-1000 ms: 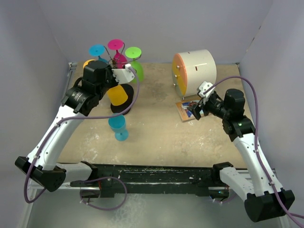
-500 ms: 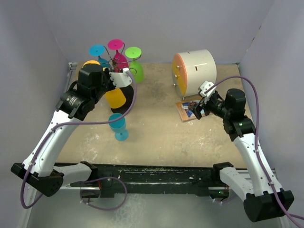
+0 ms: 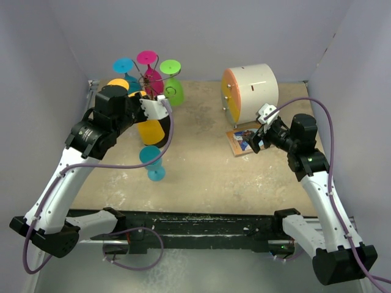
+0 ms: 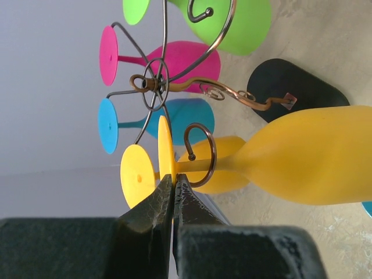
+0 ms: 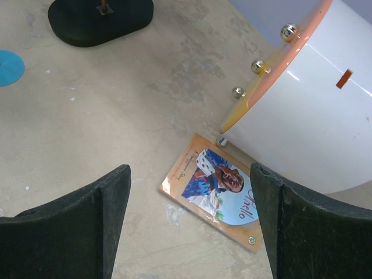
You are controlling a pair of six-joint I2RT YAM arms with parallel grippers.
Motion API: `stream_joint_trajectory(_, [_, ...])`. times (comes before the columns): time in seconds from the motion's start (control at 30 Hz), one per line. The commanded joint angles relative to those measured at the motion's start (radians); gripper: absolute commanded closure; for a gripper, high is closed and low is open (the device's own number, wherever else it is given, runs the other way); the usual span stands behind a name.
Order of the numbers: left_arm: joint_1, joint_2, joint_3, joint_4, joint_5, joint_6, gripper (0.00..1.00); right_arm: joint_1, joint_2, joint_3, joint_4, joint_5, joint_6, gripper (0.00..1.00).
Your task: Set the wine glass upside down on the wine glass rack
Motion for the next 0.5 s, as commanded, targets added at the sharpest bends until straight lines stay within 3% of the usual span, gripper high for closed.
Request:
stream_joint_trajectory(0.0, [-0.005,-0.002,-0.002,0.024,0.073,0.006,0.97,-0.010,-0.010,-0.004,0.024,-0.034,-0.005,0.14])
stream_joint_trajectory(0.47, [-0.007,0.040,-0.009,0.046,0.114,-0.002,0.90,-0.020,-0.015,-0.004,0.022,-0.043,-0.006,0.14])
